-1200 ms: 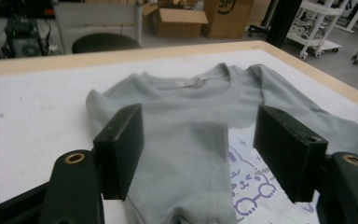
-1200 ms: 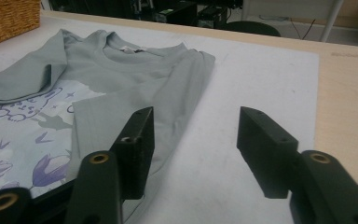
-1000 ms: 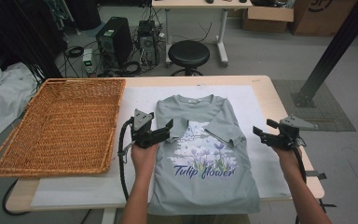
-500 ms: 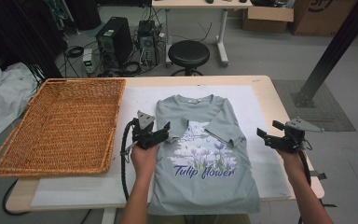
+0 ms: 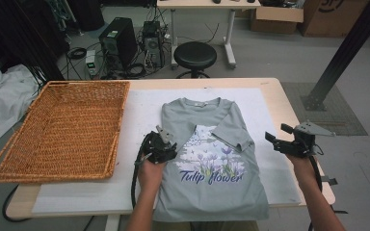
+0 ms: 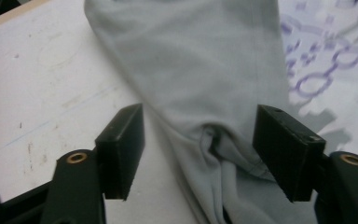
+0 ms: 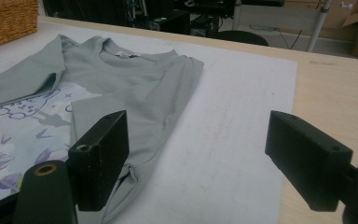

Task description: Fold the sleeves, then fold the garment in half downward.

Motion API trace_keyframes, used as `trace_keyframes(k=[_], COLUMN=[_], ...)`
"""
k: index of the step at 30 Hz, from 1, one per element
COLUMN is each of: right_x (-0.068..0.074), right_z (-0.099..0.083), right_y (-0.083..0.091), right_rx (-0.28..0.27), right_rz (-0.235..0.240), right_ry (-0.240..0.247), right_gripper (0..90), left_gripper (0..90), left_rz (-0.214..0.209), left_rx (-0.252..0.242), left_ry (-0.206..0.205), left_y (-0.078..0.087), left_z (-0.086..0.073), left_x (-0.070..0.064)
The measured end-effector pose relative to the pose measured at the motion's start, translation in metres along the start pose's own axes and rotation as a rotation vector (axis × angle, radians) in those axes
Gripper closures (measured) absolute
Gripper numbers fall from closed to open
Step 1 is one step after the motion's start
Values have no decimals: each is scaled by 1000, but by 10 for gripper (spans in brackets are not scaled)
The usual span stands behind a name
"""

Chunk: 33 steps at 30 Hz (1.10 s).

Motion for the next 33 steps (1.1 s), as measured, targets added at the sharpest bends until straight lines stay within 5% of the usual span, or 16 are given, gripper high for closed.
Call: trace_keyframes(k=[9, 14, 33], right_x=[4, 3, 1], right_z=[2, 3, 6], right_y=[-4, -5, -4], right_rx=[-6, -10, -20], right_rz=[16, 13, -8], right_ry=[0, -4, -18], right_gripper=[214, 197, 149], left_gripper=[274, 185, 158], left_rz=[-40, -68, -83], left_rx=[-225, -285, -326], left_ry=[220, 313, 342], left_y=[20, 27, 37], left_z=[32, 38, 45], left_x=[11, 20, 29])
Point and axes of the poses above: each handheld gripper's, and its own axes: y roughly backward along the jaws, z roughly out of its top, x roughly to its left, the point moved 8 cm from there along -y, roughly forward along the jaws, and after that the axes turned 7 degrees about z, right-handed, at the moved point
